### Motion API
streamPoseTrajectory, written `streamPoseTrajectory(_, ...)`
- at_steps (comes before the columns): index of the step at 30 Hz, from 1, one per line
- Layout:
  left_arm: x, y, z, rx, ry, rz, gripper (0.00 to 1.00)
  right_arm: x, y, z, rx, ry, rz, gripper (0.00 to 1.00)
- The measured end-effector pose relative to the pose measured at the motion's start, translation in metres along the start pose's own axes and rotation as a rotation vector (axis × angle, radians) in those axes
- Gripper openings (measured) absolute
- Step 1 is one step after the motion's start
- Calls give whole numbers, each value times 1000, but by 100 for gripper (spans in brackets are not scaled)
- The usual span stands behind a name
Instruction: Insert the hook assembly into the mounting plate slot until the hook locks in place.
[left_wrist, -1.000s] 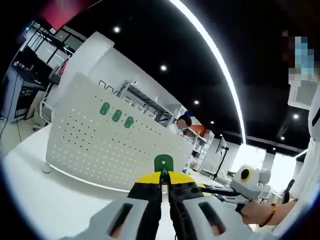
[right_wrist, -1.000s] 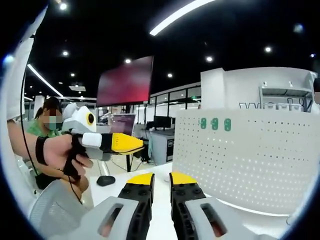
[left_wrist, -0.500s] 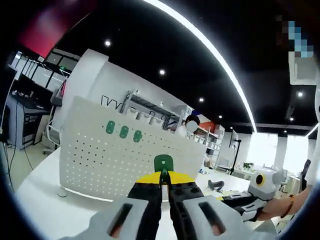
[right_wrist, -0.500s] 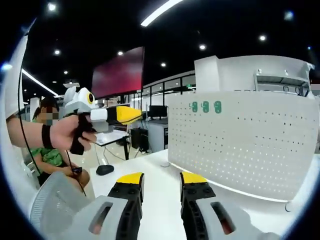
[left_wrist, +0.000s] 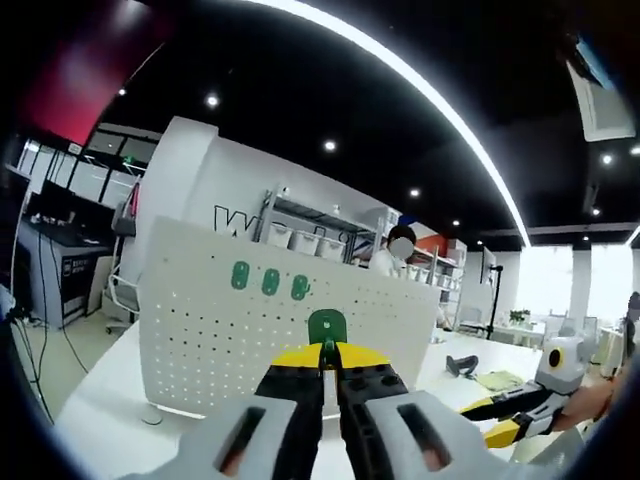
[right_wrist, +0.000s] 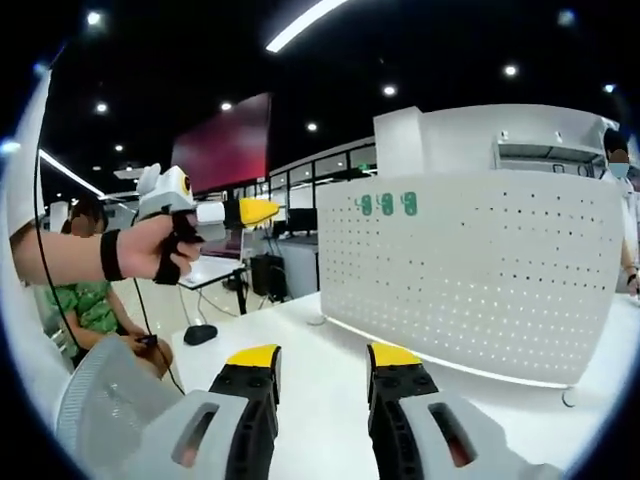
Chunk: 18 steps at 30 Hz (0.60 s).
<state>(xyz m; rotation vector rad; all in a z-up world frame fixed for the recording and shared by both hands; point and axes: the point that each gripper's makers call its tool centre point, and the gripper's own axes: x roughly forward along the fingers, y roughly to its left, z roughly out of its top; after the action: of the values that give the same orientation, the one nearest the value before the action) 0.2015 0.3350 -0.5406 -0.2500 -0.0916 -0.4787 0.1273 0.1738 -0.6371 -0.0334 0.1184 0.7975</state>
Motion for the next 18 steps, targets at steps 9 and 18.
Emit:
streamPoseTrajectory(9,14,12,3,28,2,63,3,-6,-8,2,2,-8,-17,37)
streamPoseTrajectory(18,30,29,10,66,-2,125,3,-9,-12,5,3,-18,-27,37)
